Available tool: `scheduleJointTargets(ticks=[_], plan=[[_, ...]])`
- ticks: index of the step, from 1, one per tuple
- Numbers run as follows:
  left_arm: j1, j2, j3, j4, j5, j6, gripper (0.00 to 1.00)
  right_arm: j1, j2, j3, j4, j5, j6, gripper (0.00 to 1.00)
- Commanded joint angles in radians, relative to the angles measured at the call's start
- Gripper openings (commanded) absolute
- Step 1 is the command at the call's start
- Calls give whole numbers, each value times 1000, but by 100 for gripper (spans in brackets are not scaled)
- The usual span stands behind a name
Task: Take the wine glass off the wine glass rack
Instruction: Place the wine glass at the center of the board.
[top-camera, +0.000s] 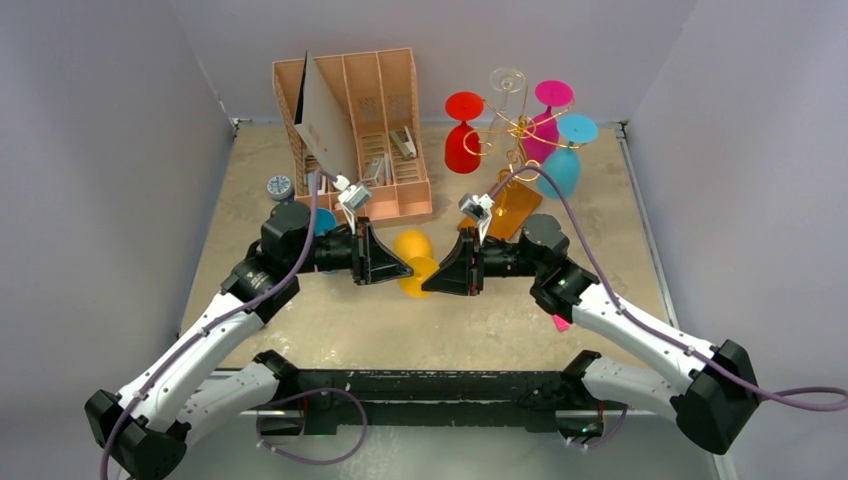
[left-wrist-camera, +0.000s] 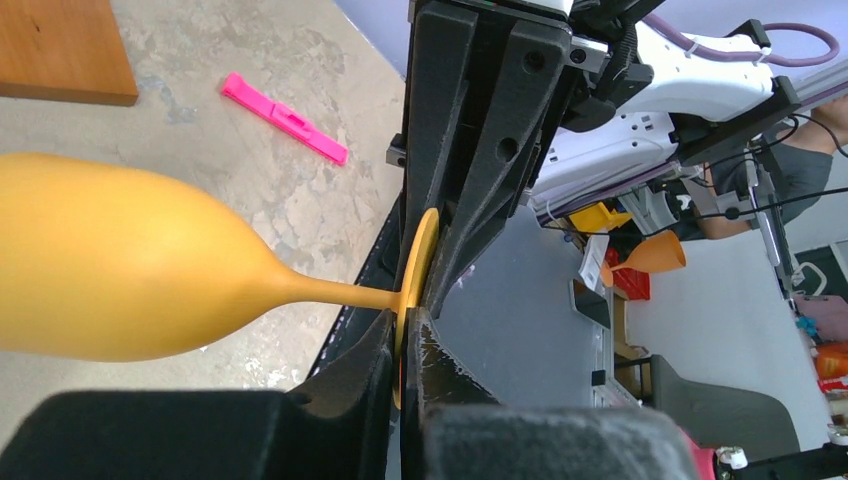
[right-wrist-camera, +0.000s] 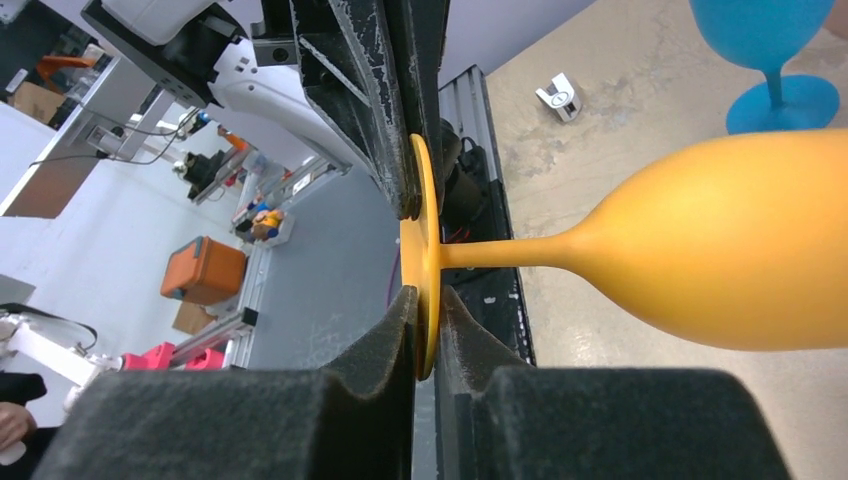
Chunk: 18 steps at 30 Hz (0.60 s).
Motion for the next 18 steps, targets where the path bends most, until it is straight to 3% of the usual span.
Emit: scheduleJointTargets(ticks=[1,6,13,16,18], plan=[[-1,-25,32,26,31,22,0,13,0,24,142,-26,31,12],[-2,-39,10,68,36,-14,0,15,43,48,184,-56,101,11],[-1,-63,-12,81,17,-22,0,15,69,68,171,-51,127,18],[-1,-75,-10,75,6,-15,0,16,62,64,185,-61,132,2],[-2,-84,-8,63,-8,-8,0,15,49,58,185,-59,127,0]])
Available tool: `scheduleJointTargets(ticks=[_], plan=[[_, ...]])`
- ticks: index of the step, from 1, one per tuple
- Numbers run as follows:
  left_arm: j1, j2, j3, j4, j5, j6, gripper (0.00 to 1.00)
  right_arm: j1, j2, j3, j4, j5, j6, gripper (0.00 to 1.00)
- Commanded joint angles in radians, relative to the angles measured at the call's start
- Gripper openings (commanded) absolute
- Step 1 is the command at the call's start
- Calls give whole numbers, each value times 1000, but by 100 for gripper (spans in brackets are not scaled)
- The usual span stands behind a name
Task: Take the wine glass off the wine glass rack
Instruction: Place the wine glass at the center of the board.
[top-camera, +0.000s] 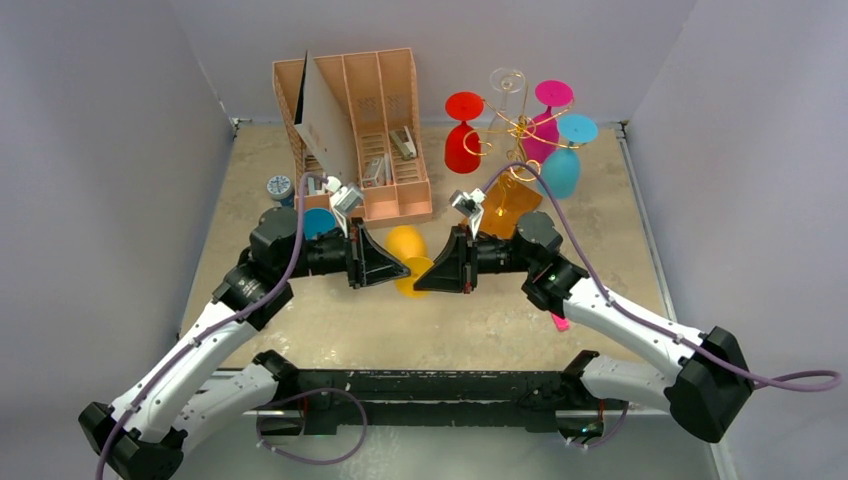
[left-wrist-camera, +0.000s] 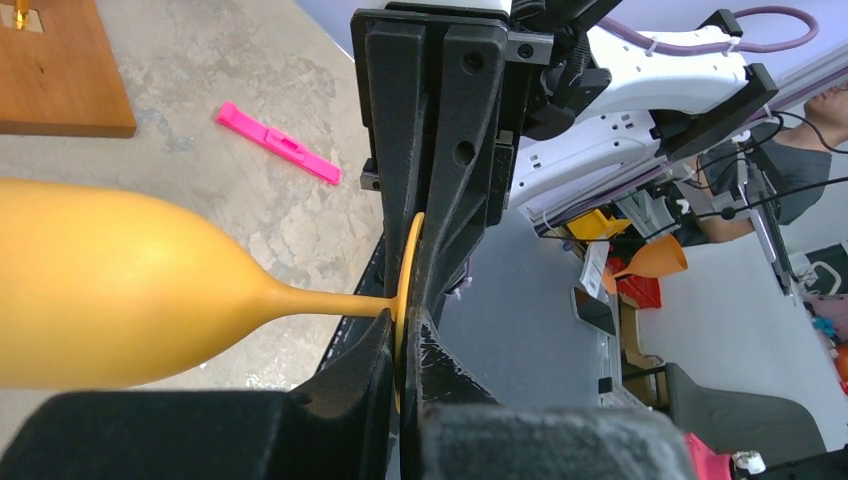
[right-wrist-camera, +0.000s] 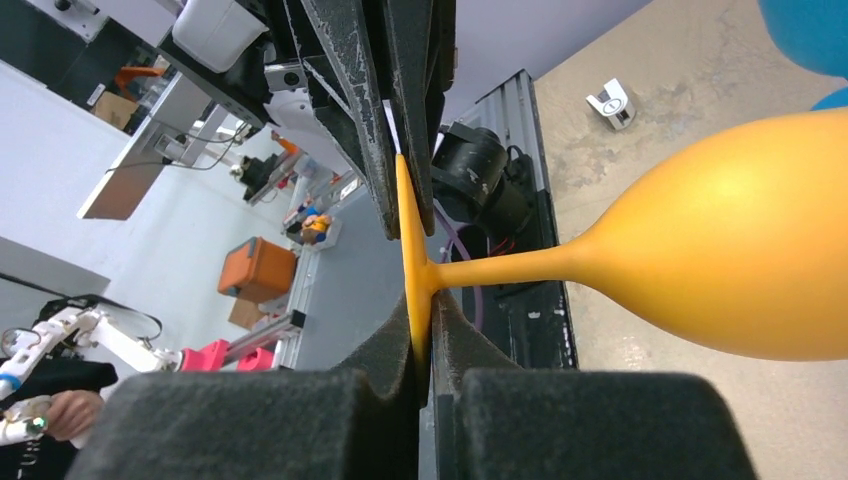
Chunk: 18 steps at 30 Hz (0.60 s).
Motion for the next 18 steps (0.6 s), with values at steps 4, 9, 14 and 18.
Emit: scheduleJointTargets(ticks=[4,9,14,18], plan=[[-1,-34,26,-10,-31,17,10,3,-58,30,-38,-17,-92,0],[-1,-50,180,-352,-333,170,70,3,-91,32,-213,-38,-227,0],[-1,-42,270,-485,-470,232,78,9,-173,-1,-390,-40,-425,0],[-1,12,315,-591,-567,286,76,19,-271,-142,-328,-59,-586,0]])
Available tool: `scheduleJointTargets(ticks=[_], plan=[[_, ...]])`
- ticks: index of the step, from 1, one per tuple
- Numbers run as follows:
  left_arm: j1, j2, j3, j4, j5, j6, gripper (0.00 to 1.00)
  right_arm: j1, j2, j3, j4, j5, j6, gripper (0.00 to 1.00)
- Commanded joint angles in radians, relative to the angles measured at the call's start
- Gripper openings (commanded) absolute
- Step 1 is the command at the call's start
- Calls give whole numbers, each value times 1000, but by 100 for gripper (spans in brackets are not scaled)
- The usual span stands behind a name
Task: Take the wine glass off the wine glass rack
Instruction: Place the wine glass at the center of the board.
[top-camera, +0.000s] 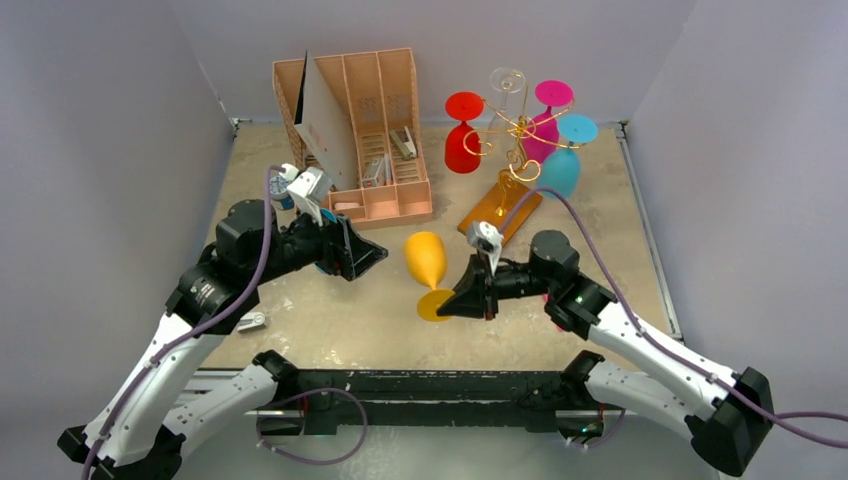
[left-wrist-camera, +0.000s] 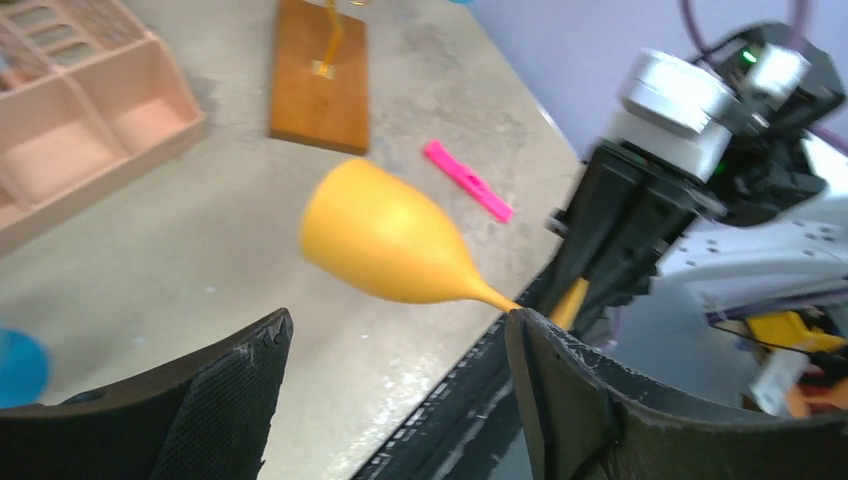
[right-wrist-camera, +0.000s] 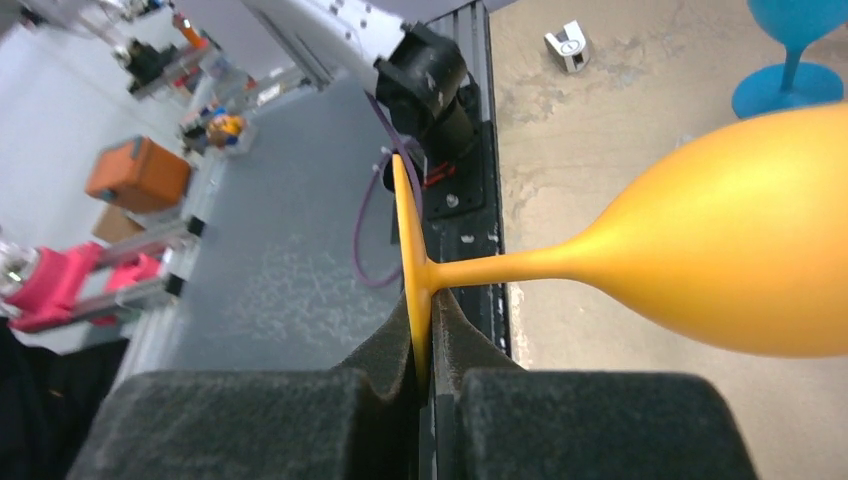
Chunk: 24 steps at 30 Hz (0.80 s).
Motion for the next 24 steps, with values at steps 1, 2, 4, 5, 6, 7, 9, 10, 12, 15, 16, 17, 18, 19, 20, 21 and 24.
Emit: scheduleJointTargets(ticks=[1,2,4,5,6,7,9,10,12,15,16,17,18,19,20,21,24], plan=[[2,58,54,-160,-183,102,75,11,-104,-117,-18,-57,-274,0],[2,65,47,-156,-186,116,75,11,-115,-126,-42,-64,-334,0],[2,75,29,-120,-169,129,77,13,-112,-133,-73,-52,-387,0],[3,84,23,-92,-146,130,79,12,-102,-132,-81,-63,-423,0],[3,99,20,-75,-113,130,79,13,-90,-131,-82,-77,-452,0],[3,120,22,-60,-63,133,80,13,-79,-133,-78,-89,-480,0],[2,163,23,-42,3,127,80,13,-61,-137,-59,-95,-509,0],[3,175,6,-20,20,118,79,13,-53,-143,-27,-86,-511,0],[4,174,-64,50,32,88,78,14,-36,-176,69,-81,-503,0],[30,164,-134,157,124,66,81,14,4,-234,234,-151,-474,0],[47,173,-135,174,174,70,81,14,14,-243,268,-184,-470,0],[66,188,-125,176,217,79,81,14,20,-250,302,-217,-460,0],[85,204,-112,172,249,89,81,16,27,-260,355,-248,-441,0],[105,222,-101,172,288,98,81,16,33,-273,418,-270,-417,0],[143,239,-93,177,354,101,81,16,38,-286,476,-282,-391,0],[177,257,-94,199,422,97,81,16,41,-296,517,-296,-370,0],[225,317,-100,253,593,83,80,17,35,-310,566,-308,-364,0]])
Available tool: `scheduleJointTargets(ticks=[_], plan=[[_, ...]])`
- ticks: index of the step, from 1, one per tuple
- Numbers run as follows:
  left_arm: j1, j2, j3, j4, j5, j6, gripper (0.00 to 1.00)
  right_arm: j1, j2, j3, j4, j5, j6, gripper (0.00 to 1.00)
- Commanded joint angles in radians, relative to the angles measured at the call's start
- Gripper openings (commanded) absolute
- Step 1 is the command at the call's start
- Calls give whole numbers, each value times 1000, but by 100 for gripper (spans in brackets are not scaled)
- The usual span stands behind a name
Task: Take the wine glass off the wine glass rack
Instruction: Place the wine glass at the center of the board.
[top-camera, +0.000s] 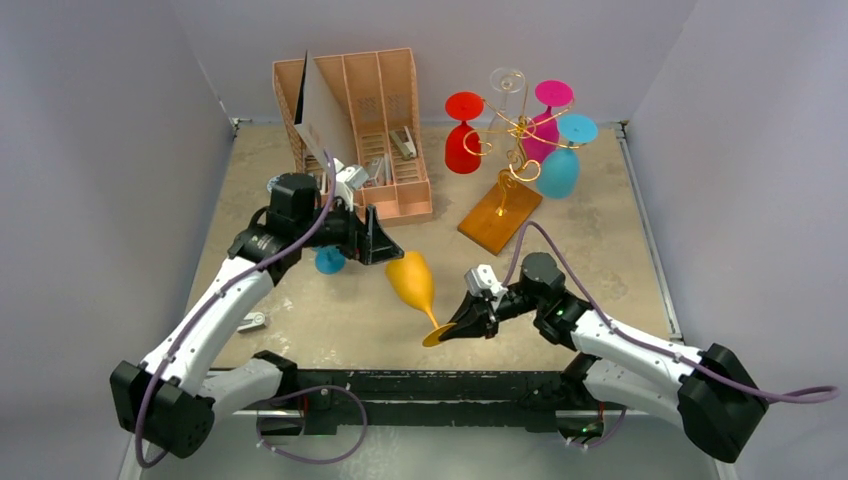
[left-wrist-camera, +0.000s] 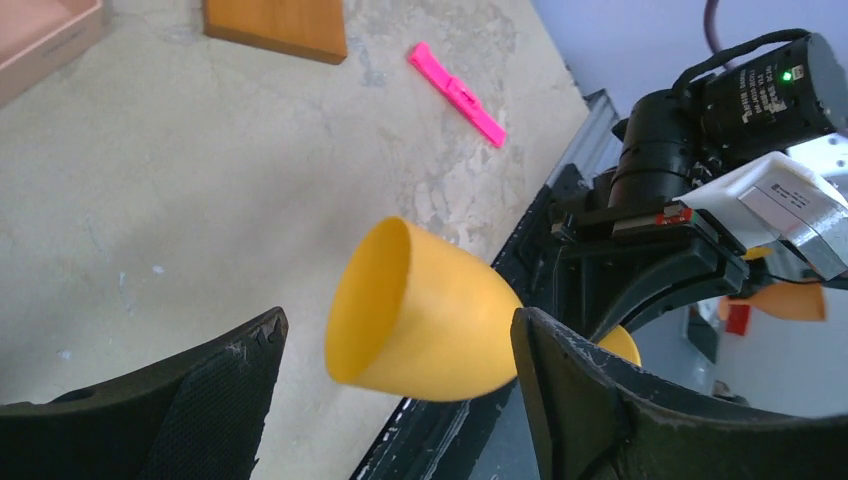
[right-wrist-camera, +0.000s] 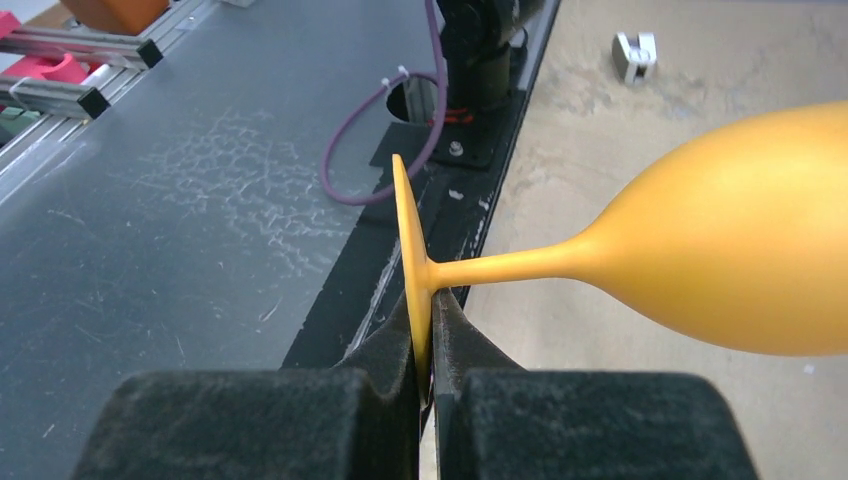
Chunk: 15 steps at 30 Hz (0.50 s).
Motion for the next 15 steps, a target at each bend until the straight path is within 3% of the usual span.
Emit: scheduleJointTargets(ticks=[1,5,15], plan=[[57,74,29,134,315,-7,80,5,-19,-12,219,-93,29,0],[58,143,34,148,437,-10,76,5,-62,-21,194,-96,16,0],[57,119,0,190,608,-24,65,5,-126,-26,95,-55,-69,0]])
